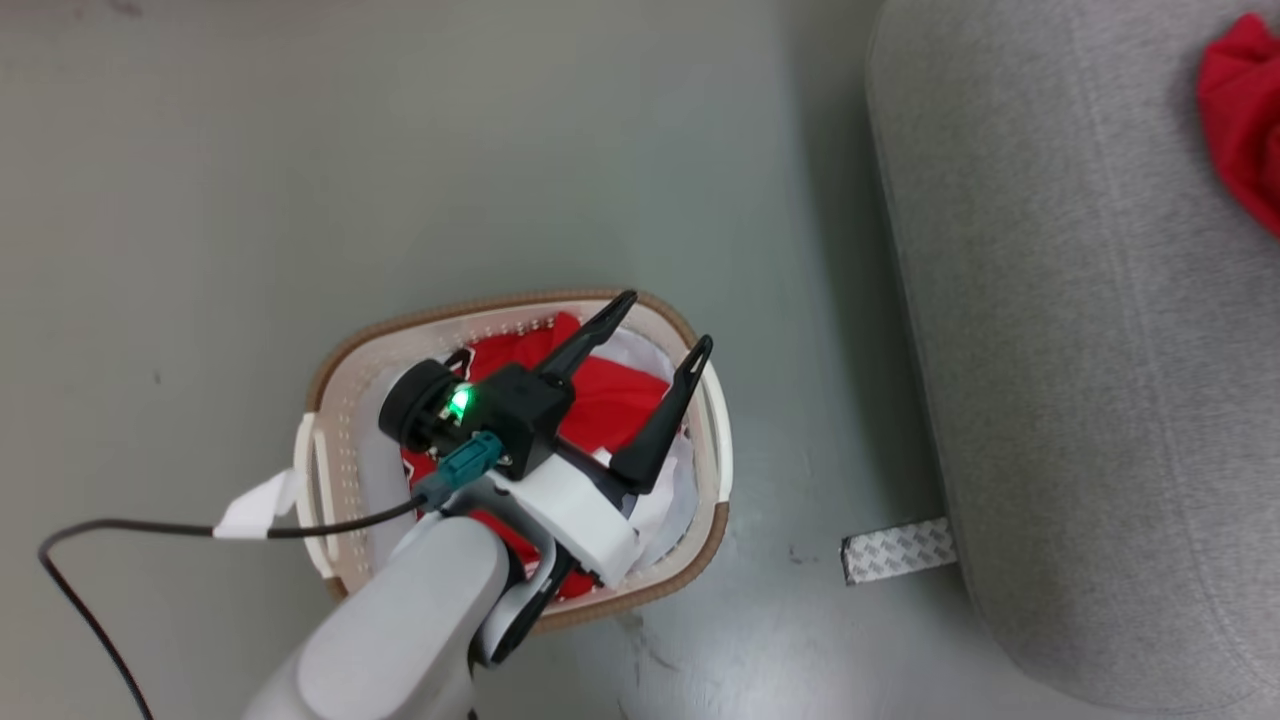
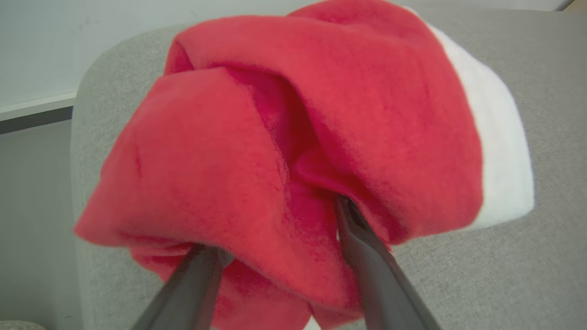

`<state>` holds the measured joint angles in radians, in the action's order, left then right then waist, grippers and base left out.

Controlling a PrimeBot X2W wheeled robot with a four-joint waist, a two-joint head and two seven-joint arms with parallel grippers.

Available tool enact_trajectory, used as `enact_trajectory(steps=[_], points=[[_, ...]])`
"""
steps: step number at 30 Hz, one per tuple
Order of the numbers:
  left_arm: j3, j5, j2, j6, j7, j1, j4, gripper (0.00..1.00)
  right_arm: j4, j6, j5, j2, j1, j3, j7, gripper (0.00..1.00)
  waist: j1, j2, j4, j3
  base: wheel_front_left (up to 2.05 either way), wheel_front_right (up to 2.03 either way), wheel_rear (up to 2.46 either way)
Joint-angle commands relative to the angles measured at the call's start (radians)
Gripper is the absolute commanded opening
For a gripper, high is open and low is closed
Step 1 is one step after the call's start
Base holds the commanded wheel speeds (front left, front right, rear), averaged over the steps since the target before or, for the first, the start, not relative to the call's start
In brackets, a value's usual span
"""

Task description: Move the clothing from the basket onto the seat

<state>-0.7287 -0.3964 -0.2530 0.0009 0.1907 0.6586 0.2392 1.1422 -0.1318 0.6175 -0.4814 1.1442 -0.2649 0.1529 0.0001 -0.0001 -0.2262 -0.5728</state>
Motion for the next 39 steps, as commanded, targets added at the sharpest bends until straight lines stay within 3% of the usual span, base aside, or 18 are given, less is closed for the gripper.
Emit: enact_trajectory(steps=[1,9,18,26,32,39], points=[[0.001,-0.006,-0.004,0.003,0.004,-0.016,0.004,1.00,-0.004,0.002,0.003,-0.003,-0.021,-0.008,0.003,1.00,-0.0001,0.0001,-0.012,0.031,0.00,0.00,0.00],[0.039,-0.053,-0.020,0.029,0.040,-0.094,0.040,1.00,-0.103,0.002,0.024,-0.034,-0.109,-0.158,0.013,1.00,-0.0001,0.0001,-0.023,0.223,0.00,0.00,0.00],[0.134,-0.117,-0.043,0.078,0.066,-0.204,0.034,1.00,-0.349,0.002,0.143,-0.093,-0.242,-0.274,-0.066,1.00,-0.0001,0.0001,0.019,0.433,0.00,0.00,0.00],[0.242,-0.143,-0.049,0.138,0.073,-0.306,0.004,1.00,-0.525,0.002,0.202,-0.095,-0.408,-0.227,-0.240,1.00,-0.0001,0.0001,0.069,0.533,0.00,0.00,0.00],[0.350,-0.085,-0.029,0.182,0.073,-0.418,-0.050,1.00,-0.587,0.002,0.171,-0.022,-0.579,-0.162,-0.336,1.00,-0.0001,0.0001,0.097,0.577,0.00,0.00,0.00],[0.474,-0.020,0.006,0.175,0.074,-0.543,-0.086,1.00,-0.684,0.002,0.064,0.082,-0.774,-0.046,-0.405,1.00,-0.0001,0.0001,0.107,0.591,0.00,0.00,0.00]])
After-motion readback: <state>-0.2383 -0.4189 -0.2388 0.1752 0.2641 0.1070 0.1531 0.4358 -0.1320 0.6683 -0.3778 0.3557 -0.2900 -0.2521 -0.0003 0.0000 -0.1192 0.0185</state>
